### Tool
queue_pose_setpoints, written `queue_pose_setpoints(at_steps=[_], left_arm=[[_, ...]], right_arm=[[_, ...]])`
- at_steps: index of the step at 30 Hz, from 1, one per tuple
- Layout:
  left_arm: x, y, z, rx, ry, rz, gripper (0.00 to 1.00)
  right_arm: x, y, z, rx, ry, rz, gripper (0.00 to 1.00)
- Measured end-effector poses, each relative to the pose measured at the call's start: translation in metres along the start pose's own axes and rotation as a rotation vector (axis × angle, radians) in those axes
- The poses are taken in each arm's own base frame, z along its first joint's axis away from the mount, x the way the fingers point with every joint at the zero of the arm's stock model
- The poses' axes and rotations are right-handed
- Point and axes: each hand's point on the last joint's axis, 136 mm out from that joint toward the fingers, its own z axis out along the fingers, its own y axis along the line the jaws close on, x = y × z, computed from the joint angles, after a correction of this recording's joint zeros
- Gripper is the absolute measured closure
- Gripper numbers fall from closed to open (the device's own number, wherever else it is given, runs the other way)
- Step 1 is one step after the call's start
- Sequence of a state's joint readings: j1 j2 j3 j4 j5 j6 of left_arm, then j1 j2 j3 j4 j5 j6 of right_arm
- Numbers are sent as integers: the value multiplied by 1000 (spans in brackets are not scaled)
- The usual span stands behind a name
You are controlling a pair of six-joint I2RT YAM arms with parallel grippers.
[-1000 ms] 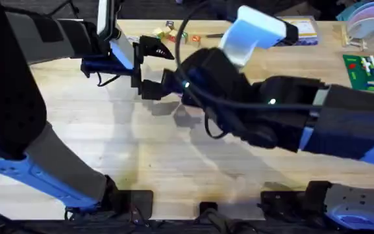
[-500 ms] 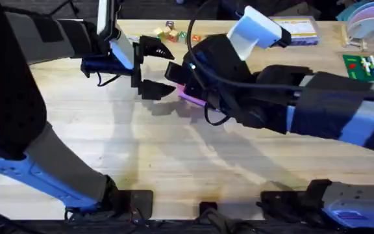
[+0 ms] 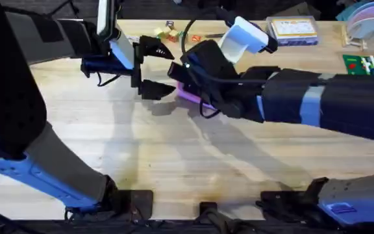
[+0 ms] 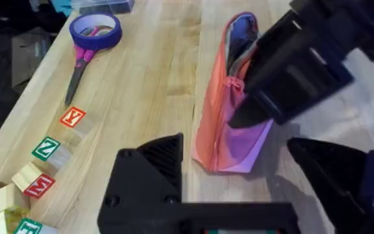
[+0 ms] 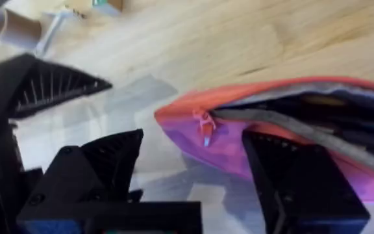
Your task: Unzip the bag, pick up the pens from the table one at a time and place them inside, then zip the bag closed.
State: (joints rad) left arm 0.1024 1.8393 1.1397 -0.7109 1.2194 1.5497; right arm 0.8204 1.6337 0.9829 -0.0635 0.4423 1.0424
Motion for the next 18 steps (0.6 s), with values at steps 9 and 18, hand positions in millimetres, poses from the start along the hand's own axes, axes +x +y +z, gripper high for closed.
queue_pose_setpoints(at_steps=[9, 18], left_arm=[[0, 0, 0, 0, 0, 0, 7], [0, 0, 0, 0, 0, 0, 7]], right_arm=[[-16, -8, 7, 11, -21, 32, 284], [-15, -10, 7, 17, -15, 13, 684]])
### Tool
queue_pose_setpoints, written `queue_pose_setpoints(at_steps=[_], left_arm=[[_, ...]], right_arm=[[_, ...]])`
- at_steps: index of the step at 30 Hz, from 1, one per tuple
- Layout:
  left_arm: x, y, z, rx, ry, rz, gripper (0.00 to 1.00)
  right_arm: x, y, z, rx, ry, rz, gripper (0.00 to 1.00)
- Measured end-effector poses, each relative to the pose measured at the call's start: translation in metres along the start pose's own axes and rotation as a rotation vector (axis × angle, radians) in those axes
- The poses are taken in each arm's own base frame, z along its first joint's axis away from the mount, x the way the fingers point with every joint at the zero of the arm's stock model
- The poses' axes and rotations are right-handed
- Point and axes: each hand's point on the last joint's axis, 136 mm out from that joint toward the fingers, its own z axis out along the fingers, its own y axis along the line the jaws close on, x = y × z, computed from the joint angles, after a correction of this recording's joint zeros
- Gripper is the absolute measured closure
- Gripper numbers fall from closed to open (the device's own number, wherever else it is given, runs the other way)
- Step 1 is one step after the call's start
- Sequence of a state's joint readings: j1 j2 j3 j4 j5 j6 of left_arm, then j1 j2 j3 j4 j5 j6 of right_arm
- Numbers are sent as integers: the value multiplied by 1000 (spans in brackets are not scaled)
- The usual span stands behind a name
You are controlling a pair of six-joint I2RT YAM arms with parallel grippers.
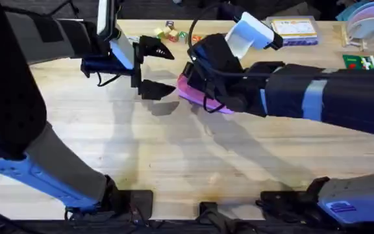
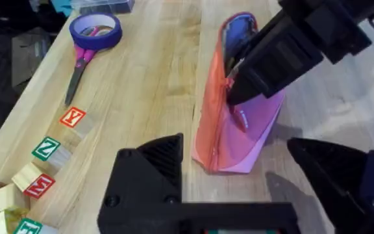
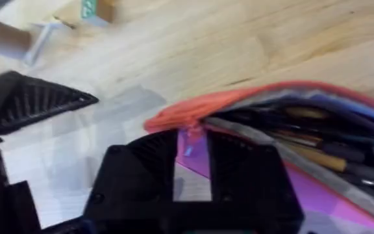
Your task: Unzip the bag, pick up the pens from the table one at a time and place them inside, then zip the bag closed.
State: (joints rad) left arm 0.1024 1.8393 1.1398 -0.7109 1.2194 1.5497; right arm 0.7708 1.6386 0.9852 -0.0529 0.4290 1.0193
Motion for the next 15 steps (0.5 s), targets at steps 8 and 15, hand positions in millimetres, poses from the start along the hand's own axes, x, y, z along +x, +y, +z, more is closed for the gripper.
queue_pose_setpoints(at_steps=[8, 15], left_arm=[[0, 0, 0, 0, 0, 0, 7], [0, 0, 0, 0, 0, 0, 7]], right_arm=[[3, -6, 0, 24, 14, -13, 779], [3, -6, 0, 25, 14, -13, 885]])
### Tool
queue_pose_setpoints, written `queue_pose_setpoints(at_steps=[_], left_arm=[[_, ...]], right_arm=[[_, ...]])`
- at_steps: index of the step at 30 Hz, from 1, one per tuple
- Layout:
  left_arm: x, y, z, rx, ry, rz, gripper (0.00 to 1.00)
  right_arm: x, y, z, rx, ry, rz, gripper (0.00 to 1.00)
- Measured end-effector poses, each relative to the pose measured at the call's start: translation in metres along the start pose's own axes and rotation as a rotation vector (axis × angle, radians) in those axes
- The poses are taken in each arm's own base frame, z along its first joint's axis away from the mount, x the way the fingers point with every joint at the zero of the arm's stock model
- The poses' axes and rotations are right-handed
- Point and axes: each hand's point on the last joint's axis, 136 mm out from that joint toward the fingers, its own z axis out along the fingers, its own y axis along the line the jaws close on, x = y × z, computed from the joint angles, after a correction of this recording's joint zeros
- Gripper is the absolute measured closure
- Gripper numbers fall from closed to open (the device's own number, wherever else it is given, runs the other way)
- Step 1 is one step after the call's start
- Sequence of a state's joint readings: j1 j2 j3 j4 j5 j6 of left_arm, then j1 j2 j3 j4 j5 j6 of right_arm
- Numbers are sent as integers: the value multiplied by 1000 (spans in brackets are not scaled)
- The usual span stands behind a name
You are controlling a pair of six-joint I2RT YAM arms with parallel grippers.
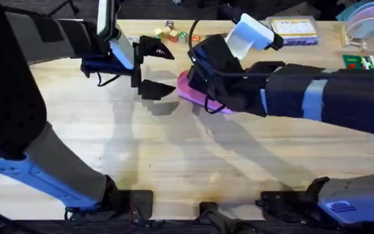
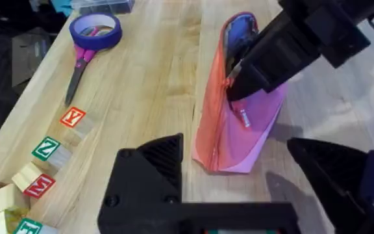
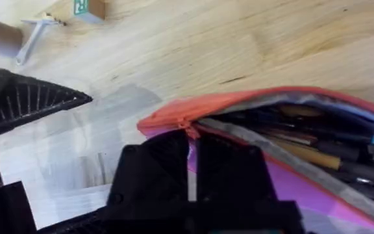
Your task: Unzip the bag, pick up the pens from the table one at a time and place them inside, then zip the bag closed.
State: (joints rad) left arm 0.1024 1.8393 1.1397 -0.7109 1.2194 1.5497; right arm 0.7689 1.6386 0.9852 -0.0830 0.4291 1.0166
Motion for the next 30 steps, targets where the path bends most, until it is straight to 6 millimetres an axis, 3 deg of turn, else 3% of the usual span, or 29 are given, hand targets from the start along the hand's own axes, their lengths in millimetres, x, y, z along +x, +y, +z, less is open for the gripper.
queue_pose_setpoints(at_steps=[3, 13, 22, 30], left_arm=[[0, 0, 0, 0, 0, 0, 7], [0, 0, 0, 0, 0, 0, 7], [0, 0, 0, 0, 0, 0, 7], [0, 0, 0, 0, 0, -1, 7]], right_arm=[[0, 0, 0, 0, 0, -1, 962], [0, 2, -1, -8, 6, -21, 968], [-18, 23, -36, -120, 2, -21, 969], [-18, 25, -39, -131, 9, -22, 971]])
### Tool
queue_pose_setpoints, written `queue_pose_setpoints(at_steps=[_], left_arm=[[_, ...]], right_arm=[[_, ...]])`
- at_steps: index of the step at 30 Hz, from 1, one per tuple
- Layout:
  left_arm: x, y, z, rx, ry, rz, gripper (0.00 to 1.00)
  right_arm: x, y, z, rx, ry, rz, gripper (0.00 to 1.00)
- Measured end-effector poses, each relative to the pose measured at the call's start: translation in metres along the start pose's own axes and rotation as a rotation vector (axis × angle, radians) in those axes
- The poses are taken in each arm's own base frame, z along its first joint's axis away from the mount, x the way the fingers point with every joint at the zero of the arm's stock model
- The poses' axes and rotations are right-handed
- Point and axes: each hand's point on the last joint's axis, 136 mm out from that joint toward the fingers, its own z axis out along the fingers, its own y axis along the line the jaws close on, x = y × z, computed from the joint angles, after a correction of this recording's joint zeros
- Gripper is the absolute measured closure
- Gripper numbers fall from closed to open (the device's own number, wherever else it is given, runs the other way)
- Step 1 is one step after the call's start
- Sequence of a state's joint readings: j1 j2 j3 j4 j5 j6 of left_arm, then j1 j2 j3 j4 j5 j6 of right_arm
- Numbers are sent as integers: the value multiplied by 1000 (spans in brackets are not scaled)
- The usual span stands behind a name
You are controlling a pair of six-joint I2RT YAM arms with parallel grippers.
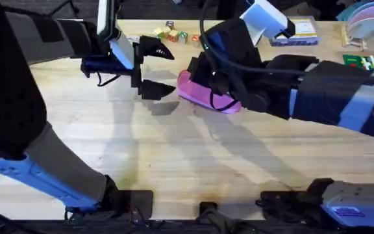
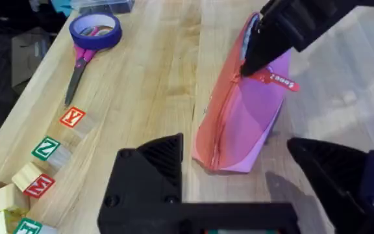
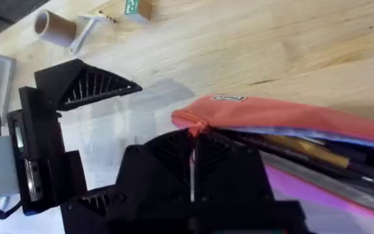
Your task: Unzip the bag, pick up the pens from the table one at a time and place them inside, then zip the bag closed.
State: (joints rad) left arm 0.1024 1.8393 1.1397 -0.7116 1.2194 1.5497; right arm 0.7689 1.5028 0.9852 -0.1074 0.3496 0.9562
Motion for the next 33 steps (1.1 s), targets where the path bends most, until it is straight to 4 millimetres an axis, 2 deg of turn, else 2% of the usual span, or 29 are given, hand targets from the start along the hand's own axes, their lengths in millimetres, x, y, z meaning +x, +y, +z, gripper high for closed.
queue_pose_setpoints(at_steps=[8, 10, 11, 16, 21, 32, 33], left_arm=[[0, 0, 1, 2, -1, 6, 7], [-2, 0, 4, 7, -2, 21, 7], [-4, -1, 13, 25, -9, 45, 8], [7, -4, 31, 62, -27, 32, 7], [20, -5, 37, 77, -36, -7, 8], [11, -1, 40, 73, -111, 26, 5], [10, -2, 41, 77, -114, 25, 31]], right_arm=[[1, 1, 0, -8, 10, 1, 971], [3, 3, 0, -17, 21, 2, 971], [5, 4, 0, -23, 31, 2, 971], [6, 4, 0, -28, 37, 2, 971], [6, 5, 0, -30, 40, 2, 971], [6, 4, 0, -29, 39, 4, 971], [6, 4, 0, -30, 39, 4, 971]])
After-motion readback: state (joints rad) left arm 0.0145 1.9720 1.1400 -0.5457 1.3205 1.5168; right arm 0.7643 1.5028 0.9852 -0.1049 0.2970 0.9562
